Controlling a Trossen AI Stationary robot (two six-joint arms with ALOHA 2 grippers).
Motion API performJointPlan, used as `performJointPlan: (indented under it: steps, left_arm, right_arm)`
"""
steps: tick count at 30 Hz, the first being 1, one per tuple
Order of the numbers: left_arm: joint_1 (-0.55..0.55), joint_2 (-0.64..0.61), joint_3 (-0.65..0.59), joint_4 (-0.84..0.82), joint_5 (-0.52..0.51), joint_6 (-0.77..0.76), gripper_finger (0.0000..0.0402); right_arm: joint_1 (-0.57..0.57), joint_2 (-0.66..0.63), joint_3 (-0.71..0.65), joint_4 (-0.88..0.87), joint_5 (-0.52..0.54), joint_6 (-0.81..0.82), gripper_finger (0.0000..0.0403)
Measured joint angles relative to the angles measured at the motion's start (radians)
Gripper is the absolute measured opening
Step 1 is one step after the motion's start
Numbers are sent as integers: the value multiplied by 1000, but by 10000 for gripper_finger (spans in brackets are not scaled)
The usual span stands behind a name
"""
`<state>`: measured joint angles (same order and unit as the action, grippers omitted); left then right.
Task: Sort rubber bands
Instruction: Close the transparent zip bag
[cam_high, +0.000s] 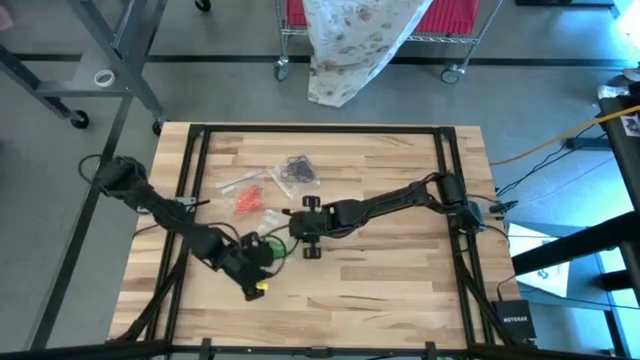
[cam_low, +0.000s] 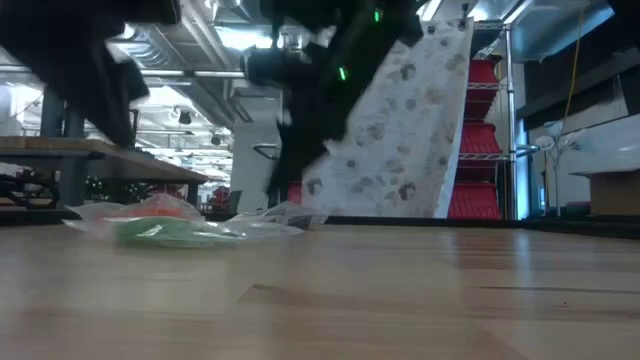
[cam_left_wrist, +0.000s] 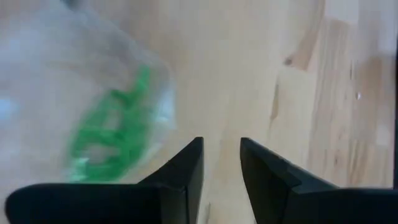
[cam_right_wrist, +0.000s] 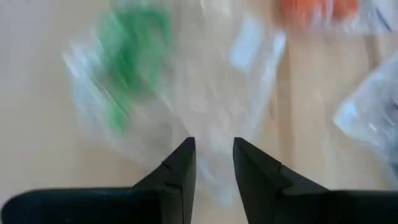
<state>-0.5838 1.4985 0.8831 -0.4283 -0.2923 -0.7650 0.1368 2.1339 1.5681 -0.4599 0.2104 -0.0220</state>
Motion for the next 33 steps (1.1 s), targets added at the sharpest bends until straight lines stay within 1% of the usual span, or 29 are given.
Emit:
performJointPlan:
  steps: [2,4,6,7,8,10,14,17,19,23,25,26,30,33]
  left_arm:
    - [-13,-49,3,-45,-71,-16,98]
    - [-23,-77,4,-114,-180,-35,98]
    - [-25,-85,-4,-167,-306,-79,98]
    - [-22,-86,-13,-171,-354,-121,98]
    - [-14,-83,-26,-164,-378,-154,98]
    - [9,-63,-54,-140,-369,-201,98]
    - [39,-23,-105,-119,-262,-288,98]
    - [35,-15,-109,-106,-184,-323,98]
    - [18,-24,-101,-104,-171,-335,98]
    - [-25,-73,-76,-110,-175,-347,98]
    - [-41,-97,-76,-111,-180,-350,98]
    - [-44,-106,-76,-111,-181,-350,98]
    - [-38,-114,-76,-110,-185,-321,98]
    - [-21,-113,-76,-109,-186,-309,98]
  right_arm:
    - [1,-7,3,55,-46,72,98]
    - [2,-2,0,95,-86,149,98]
    - [3,14,0,155,-99,213,98]
    - [3,19,1,176,-100,238,98]
    - [3,28,1,184,-97,260,98]
    - [2,50,2,207,-86,301,98]
    - [3,102,1,196,-83,332,98]
    - [9,115,1,194,-136,329,98]
    - [20,114,3,198,-187,292,98]
    - [58,103,3,150,-285,141,98]
    - [86,100,3,115,-300,70,98]
    - [101,100,3,100,-296,46,98]
    - [142,93,3,97,-190,45,98]
    - [155,77,3,146,-119,67,98]
